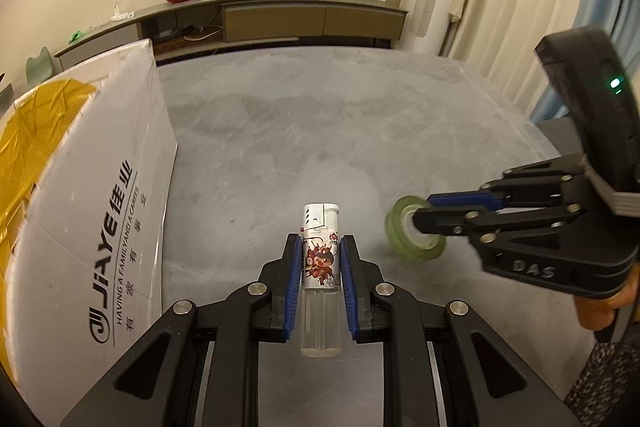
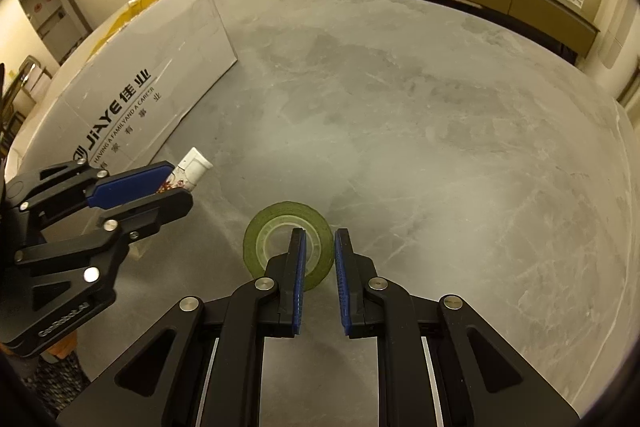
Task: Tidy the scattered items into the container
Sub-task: 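Lift the lighter and tape and carry both over the white box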
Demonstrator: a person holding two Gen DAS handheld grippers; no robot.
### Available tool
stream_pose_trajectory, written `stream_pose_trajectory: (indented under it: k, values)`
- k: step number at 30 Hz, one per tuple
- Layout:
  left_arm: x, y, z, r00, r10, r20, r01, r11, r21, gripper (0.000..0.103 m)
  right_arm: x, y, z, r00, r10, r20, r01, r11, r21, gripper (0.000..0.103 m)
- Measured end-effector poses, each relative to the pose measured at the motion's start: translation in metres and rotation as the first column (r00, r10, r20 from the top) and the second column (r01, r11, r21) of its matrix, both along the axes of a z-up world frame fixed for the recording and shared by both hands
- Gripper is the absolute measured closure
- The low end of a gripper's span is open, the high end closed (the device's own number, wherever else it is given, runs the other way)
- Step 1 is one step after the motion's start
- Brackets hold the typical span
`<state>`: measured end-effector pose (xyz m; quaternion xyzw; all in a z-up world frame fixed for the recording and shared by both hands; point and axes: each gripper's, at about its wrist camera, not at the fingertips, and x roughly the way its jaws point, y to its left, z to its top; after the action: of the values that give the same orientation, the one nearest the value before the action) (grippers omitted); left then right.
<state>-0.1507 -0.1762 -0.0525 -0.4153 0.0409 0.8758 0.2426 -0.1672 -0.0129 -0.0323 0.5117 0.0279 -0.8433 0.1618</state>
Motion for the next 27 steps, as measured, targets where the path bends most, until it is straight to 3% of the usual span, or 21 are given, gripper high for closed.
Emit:
stream_pose_trajectory:
  k: [27]
  values:
    - [0.022,-0.046,0.072,0.993,0.010,-0.119,0.010,0.986,0.165,0.083,0.048,-0.027,0.063,0.981,-0.088,-0.170,0.069,0.991,-0.114,0.088]
